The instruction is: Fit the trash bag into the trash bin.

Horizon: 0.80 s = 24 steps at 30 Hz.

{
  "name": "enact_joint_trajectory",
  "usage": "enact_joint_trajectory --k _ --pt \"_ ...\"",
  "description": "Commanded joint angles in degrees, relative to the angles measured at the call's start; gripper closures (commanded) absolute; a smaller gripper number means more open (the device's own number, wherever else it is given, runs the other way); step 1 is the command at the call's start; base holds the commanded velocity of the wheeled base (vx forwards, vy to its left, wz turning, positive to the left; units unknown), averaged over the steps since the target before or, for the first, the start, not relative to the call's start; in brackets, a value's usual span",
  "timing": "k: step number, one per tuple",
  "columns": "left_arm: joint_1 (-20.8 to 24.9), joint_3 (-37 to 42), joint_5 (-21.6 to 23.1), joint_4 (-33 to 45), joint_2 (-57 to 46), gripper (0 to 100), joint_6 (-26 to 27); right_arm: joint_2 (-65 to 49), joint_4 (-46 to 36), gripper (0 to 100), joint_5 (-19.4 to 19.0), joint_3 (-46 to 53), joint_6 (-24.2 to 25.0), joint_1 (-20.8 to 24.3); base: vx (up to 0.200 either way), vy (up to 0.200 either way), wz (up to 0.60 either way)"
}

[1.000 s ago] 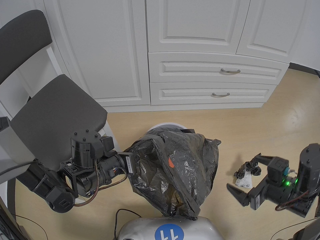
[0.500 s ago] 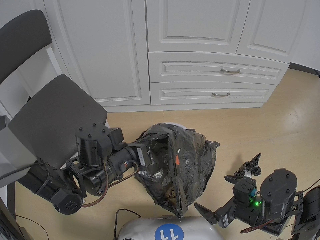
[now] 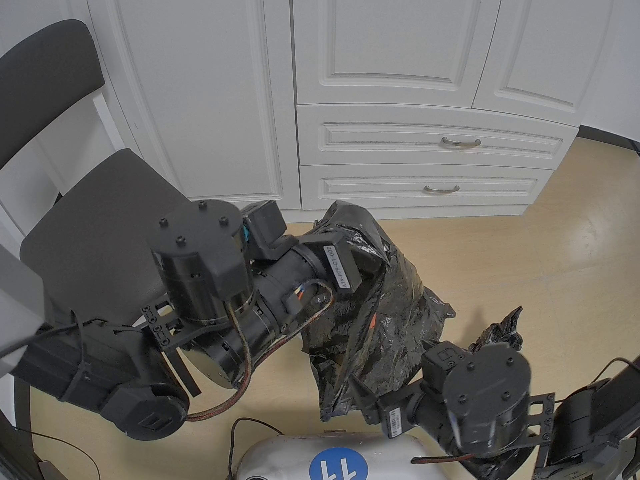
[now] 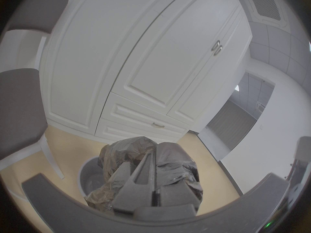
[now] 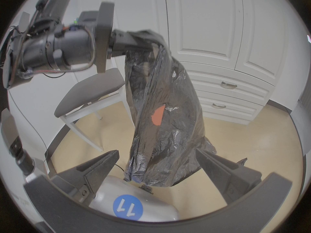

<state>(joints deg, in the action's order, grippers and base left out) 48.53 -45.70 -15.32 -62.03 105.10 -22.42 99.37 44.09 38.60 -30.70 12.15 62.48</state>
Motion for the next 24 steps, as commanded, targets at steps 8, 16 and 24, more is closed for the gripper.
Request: enact_joint_trajectory --k 8,16,24 --pt "2.8 -1.1 -4.5 -0.3 -2.8 100 -0.2 12.3 7.6 0 6.6 -6.7 3.0 1.9 0.0 0.0 0.0" --pt "3.4 -1.3 -6.4 -1.4 -2.6 100 0.0 18.4 10.4 0 8.6 -10.3 4.2 1.6 0.0 0.0 0.0" --pt "2.7 -1.8 -7.8 -1.4 -3.0 100 0.2 16.1 10.5 0 12.0 -6.0 0.2 0.2 0.0 0.0 0.0"
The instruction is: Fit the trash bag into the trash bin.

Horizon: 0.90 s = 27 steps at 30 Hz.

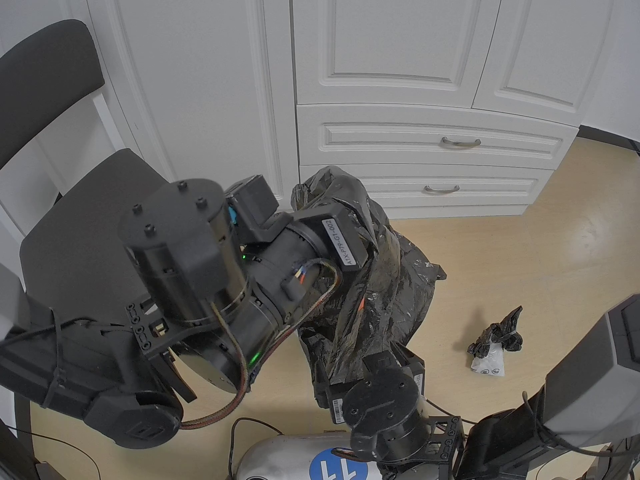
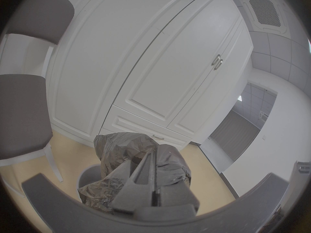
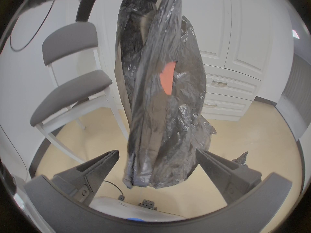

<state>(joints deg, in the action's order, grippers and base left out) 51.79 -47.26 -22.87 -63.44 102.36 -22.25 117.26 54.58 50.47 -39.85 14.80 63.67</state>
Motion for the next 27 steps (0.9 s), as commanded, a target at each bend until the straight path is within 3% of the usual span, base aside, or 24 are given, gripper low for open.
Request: enact_joint_trajectory --k 1,6,13,27 --pt "-0.6 -0.3 -0.2 0.0 -0.5 100 0.0 -2.6 0.1 0 0.2 3.9 -3.5 -1.6 0.0 0.0 0.0" --pt "-0.5 -0.1 -0.3 0.0 -1.8 100 0.1 -3.4 0.1 0 0.2 3.6 -4.8 -5.9 0.0 0.0 0.0" --pt "-0.4 0.0 -0.5 0.0 -2.2 100 0.1 -4.3 0.1 0 0.3 3.8 -5.0 -6.6 0.0 0.0 0.0" --pt "0.1 -0.2 -1.6 0.0 -4.2 100 0.2 -7.0 0.8 0 -0.3 3.3 -8.7 -19.0 0.0 0.0 0.0"
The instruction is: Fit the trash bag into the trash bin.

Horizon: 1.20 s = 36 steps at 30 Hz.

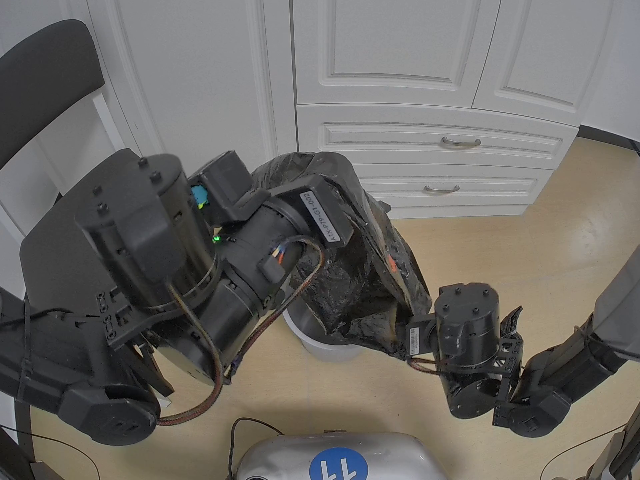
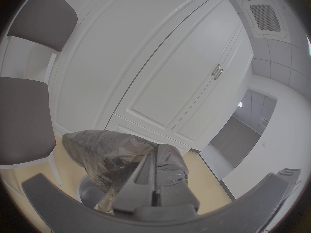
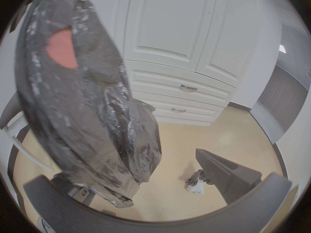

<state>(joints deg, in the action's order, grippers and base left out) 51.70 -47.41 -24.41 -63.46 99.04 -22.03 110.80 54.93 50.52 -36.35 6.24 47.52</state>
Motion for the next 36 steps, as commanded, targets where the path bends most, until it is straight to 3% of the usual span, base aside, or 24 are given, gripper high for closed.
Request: enact_joint_trajectory --k 1,15,18,26,30,31,32,36 --pt "0.2 -0.1 0.0 0.0 -0.9 100 0.0 -0.4 0.6 0 -0.4 -0.2 -0.3 -3.4 0.0 0.0 0.0" --pt "-0.6 -0.7 -0.1 0.1 -1.0 100 -0.1 1.3 2.0 0 -5.1 1.2 -1.4 -9.0 0.0 0.0 0.0" --pt "-0.8 -0.8 -0.1 0.1 -1.0 100 -0.1 0.7 2.0 0 -6.2 3.5 -3.6 -10.1 0.0 0.0 0.0" --pt "-1.1 -0.6 -0.1 0.1 -0.9 100 -0.1 -1.3 3.4 0 -10.3 6.1 -5.0 -10.8 0.0 0.0 0.0" --pt "-1.3 -0.6 -0.1 0.1 -1.1 100 -0.1 -3.1 3.4 0 -19.1 6.8 -5.1 -14.6 0.0 0.0 0.0" --pt "-1.3 -0.6 -0.1 0.1 -1.1 100 -0.1 -3.1 3.4 0 -19.1 6.8 -5.1 -14.6 0.0 0.0 0.0" --pt "-1.4 -0.7 -0.1 0.0 -1.1 100 -0.1 -3.0 3.5 0 -25.7 6.9 -4.5 -17.3 0.0 0.0 0.0" --pt "-1.4 -0.6 -0.1 0.0 -1.5 100 -0.1 -1.7 3.5 0 -35.1 6.4 -2.7 -21.6 0.0 0.0 0.0"
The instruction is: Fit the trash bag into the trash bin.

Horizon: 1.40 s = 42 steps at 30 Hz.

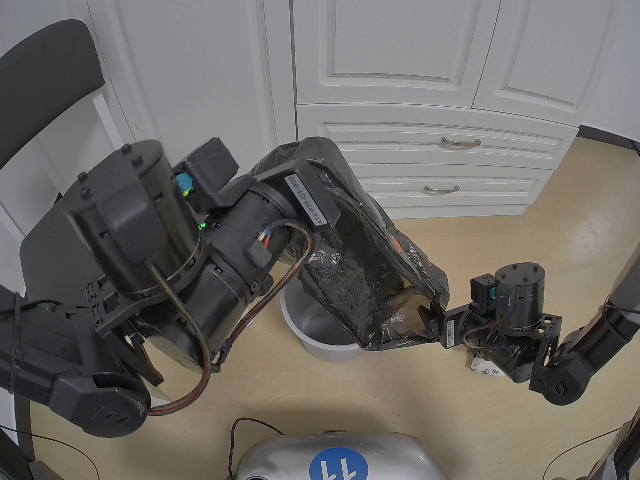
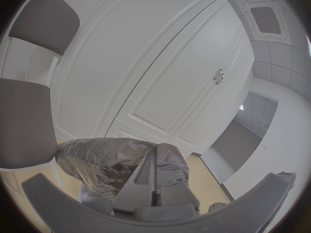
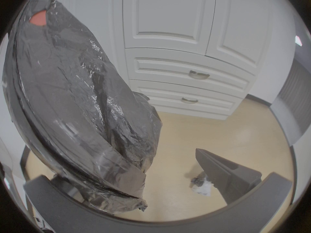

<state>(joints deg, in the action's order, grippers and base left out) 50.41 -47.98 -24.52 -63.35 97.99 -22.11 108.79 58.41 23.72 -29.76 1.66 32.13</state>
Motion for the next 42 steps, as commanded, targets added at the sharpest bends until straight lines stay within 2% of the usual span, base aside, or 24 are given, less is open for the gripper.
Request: enact_joint_trajectory --k 1,3,8,14,15,17,19,21,22,28,31,42 --pt "-0.1 0.0 0.0 -0.1 -0.5 100 0.0 0.4 0.1 0 -8.9 -0.3 2.1 -6.5 0.0 0.0 0.0" --pt "-0.2 0.1 0.0 -0.1 -1.0 100 0.0 1.3 0.1 0 -12.8 -1.1 4.0 -8.7 0.0 0.0 0.0" --pt "-0.3 0.2 0.1 -0.1 -1.5 100 0.0 4.5 1.8 0 -13.9 -2.5 4.1 -11.4 0.0 0.0 0.0" --pt "-0.4 0.3 0.1 -0.1 -1.8 100 0.0 7.6 7.6 0 -20.5 -2.6 4.4 -14.6 0.0 0.0 0.0" --pt "-0.4 0.3 0.1 -0.1 -1.8 100 0.0 7.7 7.8 0 -20.6 -2.6 4.5 -14.7 0.0 0.0 0.0" --pt "-0.4 0.3 0.1 -0.1 -2.0 100 0.0 8.2 10.5 0 -24.9 -2.7 8.0 -15.8 0.0 0.0 0.0" --pt "-0.4 0.3 0.1 -0.1 -2.1 100 0.0 8.2 11.4 0 -26.3 -2.7 9.4 -15.8 0.0 0.0 0.0" --pt "-0.4 0.4 0.1 -0.1 -2.1 100 0.0 8.5 14.2 0 -30.3 -2.6 13.5 -16.1 0.0 0.0 0.0" --pt "-0.4 0.4 0.1 -0.1 -2.1 100 0.0 8.7 15.0 0 -31.1 -2.6 14.3 -16.1 0.0 0.0 0.0" --pt "-0.4 0.5 0.1 -0.1 -2.2 100 0.0 13.0 23.6 0 -31.9 -3.6 18.5 -16.5 0.0 0.0 0.0" --pt "-0.4 0.5 0.1 -0.1 -2.3 100 0.0 15.0 27.1 0 -31.9 -3.6 19.0 -16.6 0.0 0.0 0.0" --pt "-0.4 0.6 0.1 -0.1 -2.4 100 0.0 12.5 27.1 0 -31.9 -2.7 19.0 -16.6 0.0 0.0 0.0"
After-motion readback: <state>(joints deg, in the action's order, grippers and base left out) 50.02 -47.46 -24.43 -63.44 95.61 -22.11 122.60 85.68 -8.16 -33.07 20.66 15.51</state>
